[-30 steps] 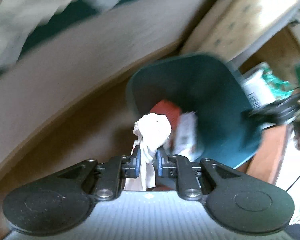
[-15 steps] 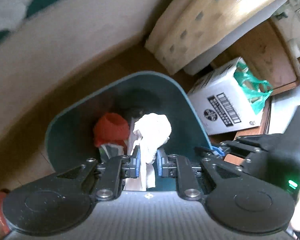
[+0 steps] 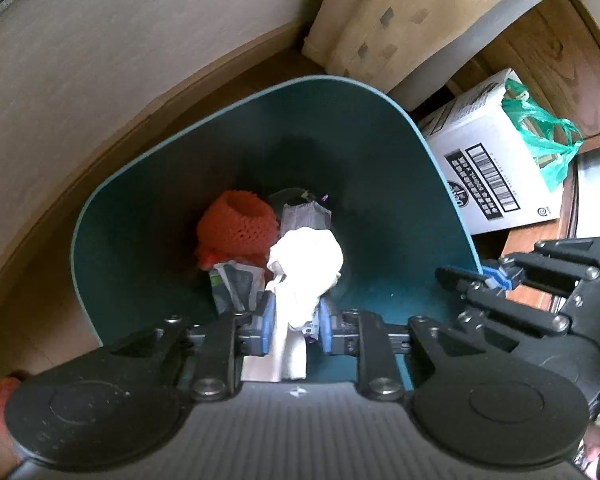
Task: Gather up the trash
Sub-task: 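Carry the white tissue into the green wastebasket and open the left tool, then lower the left tool to the pink-beige stick wrapper and grasp it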
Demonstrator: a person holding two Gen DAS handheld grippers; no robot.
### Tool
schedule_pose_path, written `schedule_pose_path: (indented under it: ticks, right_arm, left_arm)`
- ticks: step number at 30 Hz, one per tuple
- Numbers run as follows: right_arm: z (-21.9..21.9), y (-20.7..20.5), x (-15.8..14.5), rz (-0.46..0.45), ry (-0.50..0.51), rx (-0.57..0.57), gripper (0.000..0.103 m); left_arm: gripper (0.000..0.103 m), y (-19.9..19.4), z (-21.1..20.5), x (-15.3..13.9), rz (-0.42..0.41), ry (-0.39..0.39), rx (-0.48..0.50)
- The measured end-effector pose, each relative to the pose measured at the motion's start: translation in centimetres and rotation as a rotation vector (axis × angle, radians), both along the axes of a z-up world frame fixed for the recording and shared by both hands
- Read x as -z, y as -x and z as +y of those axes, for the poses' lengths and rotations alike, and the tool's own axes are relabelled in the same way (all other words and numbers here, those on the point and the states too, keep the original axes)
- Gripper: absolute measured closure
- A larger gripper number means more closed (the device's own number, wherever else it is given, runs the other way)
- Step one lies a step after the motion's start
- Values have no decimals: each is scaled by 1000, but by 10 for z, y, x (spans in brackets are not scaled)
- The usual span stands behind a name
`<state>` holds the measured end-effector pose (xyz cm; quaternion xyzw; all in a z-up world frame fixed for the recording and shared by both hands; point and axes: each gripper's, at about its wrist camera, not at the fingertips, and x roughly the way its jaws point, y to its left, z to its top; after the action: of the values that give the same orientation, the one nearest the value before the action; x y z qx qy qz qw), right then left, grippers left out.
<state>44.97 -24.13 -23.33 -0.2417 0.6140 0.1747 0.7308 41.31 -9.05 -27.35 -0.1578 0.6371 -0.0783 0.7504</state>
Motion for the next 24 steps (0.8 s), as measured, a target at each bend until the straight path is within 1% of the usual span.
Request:
schedule_pose_path:
  ticks: [2,3,4,5,6,11,12,13,14,15,17,18,19,21,24]
  right_arm:
    - [1,0,0,-1,1,-2,100]
    - [1,1,0,-2,1,-4,100]
    - [1,1,0,-2,1,-3,99]
    - [1,0,0,-2,2,-1,99]
    - [1,0,0,-3,3,0,100]
    - [-1,-2,3,-3,14,15,101]
    - [0,-2,3,-3,15,16,101]
    - [0,-3,3,-2,16,17,101]
    - [-1,-3,4,1,16,20,101]
    - [-1,-4,4,4,15,22,101]
    - [-2,-5,4,9,14,22,101]
    - [-3,-6,4,12,14,25,101]
    - [-4,-6,5,14,16,27,101]
    - [-5,-6,6,14,18,26,101]
    - [-6,-8,7,22,16,41,101]
  left_arm:
    - [68,2,1,0,-5,21,11]
    - [60,3,1,-2,-13,32,15]
    - [56,5,2,-4,-23,31,16]
    - [48,7,3,-7,-39,28,18]
    - [46,10,5,-11,-57,23,21]
    - [45,29,20,-32,-125,33,64]
    - [39,37,28,-37,-141,32,63]
    - [34,46,37,-41,-153,28,51]
    - [31,54,45,-43,-158,19,37]
    - [31,63,55,-44,-158,4,23]
    - [31,78,70,-39,-139,-36,0]
    - [31,85,78,-33,-118,-62,-18]
    - [31,91,86,-27,-94,-72,-37]
    - [31,101,102,-9,-35,-84,-80]
    - [31,111,119,19,33,-125,-127]
